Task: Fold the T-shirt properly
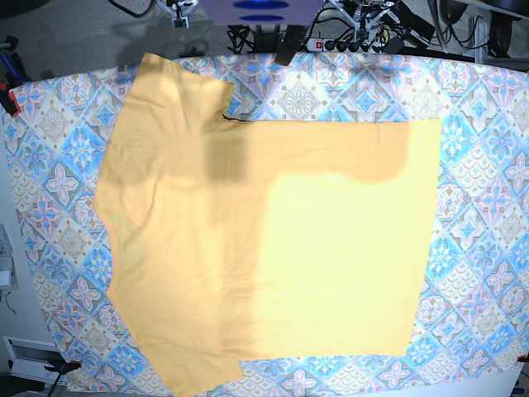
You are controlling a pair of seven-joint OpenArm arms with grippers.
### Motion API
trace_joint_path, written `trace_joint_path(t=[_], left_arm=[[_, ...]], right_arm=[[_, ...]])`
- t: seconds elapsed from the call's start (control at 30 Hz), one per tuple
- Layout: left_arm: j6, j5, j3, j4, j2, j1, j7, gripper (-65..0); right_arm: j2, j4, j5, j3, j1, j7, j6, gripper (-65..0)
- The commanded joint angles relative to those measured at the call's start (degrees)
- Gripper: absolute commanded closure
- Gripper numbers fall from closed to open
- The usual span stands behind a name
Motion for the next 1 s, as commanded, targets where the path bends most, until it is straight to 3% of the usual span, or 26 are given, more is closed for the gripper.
trace_joint_path(t=[0.0,0.33,0.97], left_arm=[[0.0,0.3,0.1,0.1,-0.1,1.5,-0.7,0.0],[0.3,0.3,0.1,7.5,-4.0,9.5,-5.1,0.0],[0.4,-0.4,-0.1,34.2,-7.1,24.5,-5.2,0.0]], right_arm=[[0.1,0.9,0.4,-0.1,-1.5,0.3,0.2,-0.2],[2.1,9.7,0.4,-0.2,-8.8,0.4,0.2,0.0],[5.6,31.4,0.4,0.2,-20.9,0.5,0.1,0.0]])
